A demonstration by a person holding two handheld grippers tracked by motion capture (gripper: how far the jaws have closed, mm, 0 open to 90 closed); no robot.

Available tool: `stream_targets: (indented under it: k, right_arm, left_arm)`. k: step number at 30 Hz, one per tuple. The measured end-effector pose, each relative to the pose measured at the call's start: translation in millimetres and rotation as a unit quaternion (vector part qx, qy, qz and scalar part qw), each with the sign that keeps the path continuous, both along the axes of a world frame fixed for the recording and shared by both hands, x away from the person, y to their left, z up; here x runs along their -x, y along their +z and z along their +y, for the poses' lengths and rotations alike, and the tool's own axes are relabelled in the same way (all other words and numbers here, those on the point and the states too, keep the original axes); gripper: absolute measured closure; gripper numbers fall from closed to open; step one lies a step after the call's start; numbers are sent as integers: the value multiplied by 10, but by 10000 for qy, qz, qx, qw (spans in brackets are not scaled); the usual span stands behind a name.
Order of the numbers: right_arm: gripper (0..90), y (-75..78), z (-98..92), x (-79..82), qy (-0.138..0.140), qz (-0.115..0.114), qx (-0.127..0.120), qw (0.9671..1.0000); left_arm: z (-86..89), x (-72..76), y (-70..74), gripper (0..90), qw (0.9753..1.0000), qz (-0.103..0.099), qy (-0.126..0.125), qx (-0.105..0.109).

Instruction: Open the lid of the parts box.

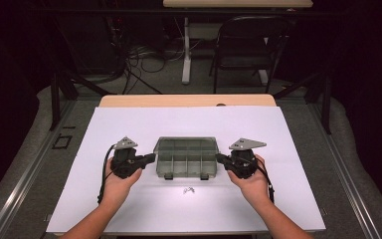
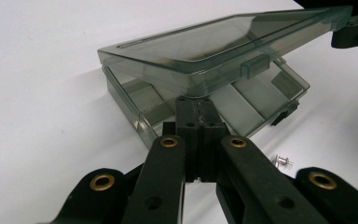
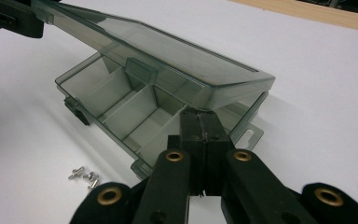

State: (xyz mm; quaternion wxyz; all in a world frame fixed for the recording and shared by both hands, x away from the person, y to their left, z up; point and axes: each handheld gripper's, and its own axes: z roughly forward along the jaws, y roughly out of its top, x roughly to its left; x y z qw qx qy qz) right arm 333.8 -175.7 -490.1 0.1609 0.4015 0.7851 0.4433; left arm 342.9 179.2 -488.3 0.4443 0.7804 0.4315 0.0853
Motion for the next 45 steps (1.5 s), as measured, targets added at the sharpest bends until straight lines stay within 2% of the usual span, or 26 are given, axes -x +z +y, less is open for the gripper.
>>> stream_targets:
  k: [8,18,22,23,30,36,38,39,45]
  right_arm:
    - [900,77,16,-61,-79,-49,-30,10000]
    - [900,100,16,-126,-136,-129,1,9998]
    - [900,126,17,-135,-172,-128,-15,9998]
    - [900,137,21,-140,-177,-133,-15,9998]
    - [900,145,18,-154,-202,-147,-5,9997]
    - [886,140,10,-151,-228,-207,109,9995]
    - [883,155,0,-147,-254,-157,148,9994]
    - [881,149,4,-156,-268,-209,78,9994]
    - [873,164,15,-164,-288,-228,66,9993]
  left_arm:
    - [6,-67,71,900,9999,-100,103,10]
    - [9,-109,118,900,9996,-185,226,-4]
    - [-8,-118,143,900,9992,-268,264,-117]
    - [-7,-127,154,900,9989,-317,260,-205]
    - [13,-142,156,880,9986,-337,352,-187]
    - [6,-148,188,882,9985,-379,349,-179]
    - [10,-150,195,881,9987,-349,326,-197]
    - [10,-150,195,880,9987,-349,326,-197]
    - [13,-143,188,873,9984,-359,273,-346]
